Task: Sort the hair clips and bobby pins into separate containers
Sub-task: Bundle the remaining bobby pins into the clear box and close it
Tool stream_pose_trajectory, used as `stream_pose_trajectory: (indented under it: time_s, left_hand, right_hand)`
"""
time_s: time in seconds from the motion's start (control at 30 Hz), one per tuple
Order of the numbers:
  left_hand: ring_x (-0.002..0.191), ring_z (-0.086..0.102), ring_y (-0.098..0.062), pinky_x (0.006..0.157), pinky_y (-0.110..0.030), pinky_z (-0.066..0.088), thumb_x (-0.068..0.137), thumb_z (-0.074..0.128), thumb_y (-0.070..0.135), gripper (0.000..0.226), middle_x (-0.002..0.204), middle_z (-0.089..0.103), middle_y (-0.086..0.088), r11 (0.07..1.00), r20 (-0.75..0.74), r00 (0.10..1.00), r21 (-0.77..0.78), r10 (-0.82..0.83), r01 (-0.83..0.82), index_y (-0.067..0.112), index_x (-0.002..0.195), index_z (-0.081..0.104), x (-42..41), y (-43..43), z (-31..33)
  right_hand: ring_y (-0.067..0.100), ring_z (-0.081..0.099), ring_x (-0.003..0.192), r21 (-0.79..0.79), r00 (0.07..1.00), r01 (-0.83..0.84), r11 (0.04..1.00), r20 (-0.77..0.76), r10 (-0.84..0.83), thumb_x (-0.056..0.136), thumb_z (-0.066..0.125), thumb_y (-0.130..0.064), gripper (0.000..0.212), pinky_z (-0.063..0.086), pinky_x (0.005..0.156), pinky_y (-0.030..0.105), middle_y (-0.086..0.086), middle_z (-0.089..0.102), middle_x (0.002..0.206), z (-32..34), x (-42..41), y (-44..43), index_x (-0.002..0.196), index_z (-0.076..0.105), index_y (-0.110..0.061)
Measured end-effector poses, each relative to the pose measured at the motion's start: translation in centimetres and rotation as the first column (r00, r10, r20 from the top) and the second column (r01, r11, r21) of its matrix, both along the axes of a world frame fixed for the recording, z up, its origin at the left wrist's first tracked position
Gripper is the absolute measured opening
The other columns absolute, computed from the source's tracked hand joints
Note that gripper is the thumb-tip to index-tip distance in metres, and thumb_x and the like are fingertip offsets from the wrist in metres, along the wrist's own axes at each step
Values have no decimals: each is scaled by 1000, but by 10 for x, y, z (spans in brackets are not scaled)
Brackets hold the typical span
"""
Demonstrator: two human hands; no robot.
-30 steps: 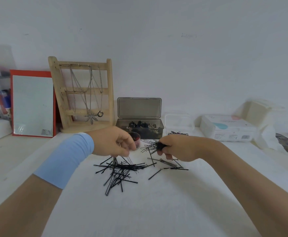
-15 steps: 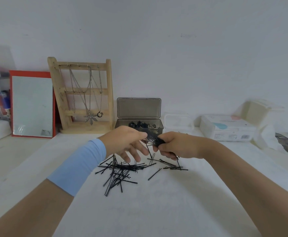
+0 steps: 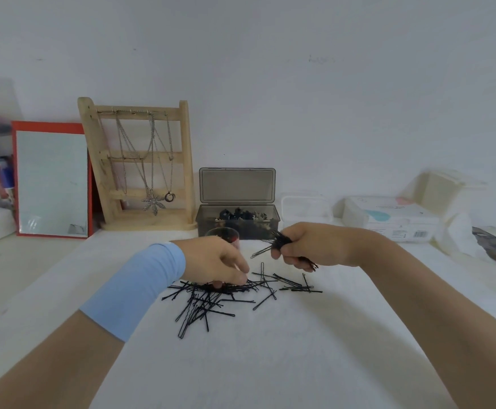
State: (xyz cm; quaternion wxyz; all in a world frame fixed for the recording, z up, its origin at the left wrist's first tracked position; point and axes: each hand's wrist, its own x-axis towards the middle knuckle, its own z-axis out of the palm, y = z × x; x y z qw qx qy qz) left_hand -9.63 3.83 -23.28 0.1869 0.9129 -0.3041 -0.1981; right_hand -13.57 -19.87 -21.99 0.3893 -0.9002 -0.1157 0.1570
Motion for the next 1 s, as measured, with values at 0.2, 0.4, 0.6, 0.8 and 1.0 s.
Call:
stream_pose_trajectory:
  time_s: [0.2, 0.4, 0.6, 0.8, 1.0]
  left_hand:
    - [72, 63, -22, 68, -38, 53, 97, 50, 31, 31, 85, 72, 4, 806, 40, 988, -584, 149, -98, 27, 126, 59, 1, -15, 3]
    - [61, 55, -30, 60, -33, 51, 99, 53, 17, 37, 102, 75, 5, 715, 88, 980, -696, 176, -65, 43, 124, 61, -3, -19, -3]
    - [77, 66, -6, 69, -42, 56, 91, 47, 11, 49, 120, 68, 17, 716, 88, 982, -696, 165, -58, 33, 134, 53, -10, -23, 0]
    - [82, 63, 5, 68, -24, 50, 98, 53, 25, 45, 134, 60, 17, 680, 96, 989, -733, 114, -8, 37, 141, 46, -11, -23, -5]
    - [78, 64, 9, 61, -14, 48, 104, 43, 16, 34, 118, 68, 23, 661, 22, 991, -747, 130, -70, 36, 129, 56, -10, -23, -9]
  right_hand:
    - [19, 45, 61, 375, 997, 48, 926, -69, -23, 103, 39, -4, 22, 38, 59, 30, 0, 44, 66, -9, 3, 7, 93, 57, -13]
    - [21, 47, 62, 492, 982, 6, 871, -168, 88, 104, 39, -5, 20, 38, 63, 32, 2, 43, 68, -12, -1, 13, 97, 57, -9]
    - [17, 43, 59, 526, 966, 24, 850, -232, 116, 104, 41, -6, 19, 32, 53, 25, 2, 44, 67, -12, -3, 17, 93, 56, -11]
    - [16, 42, 59, 591, 966, 66, 804, -239, 97, 104, 42, -7, 18, 31, 53, 25, 3, 44, 68, -10, -2, 16, 93, 57, -10]
    - [16, 43, 64, 604, 941, -72, 794, -223, 255, 104, 40, -7, 20, 35, 56, 24, 5, 48, 76, -11, -6, 21, 100, 60, -9]
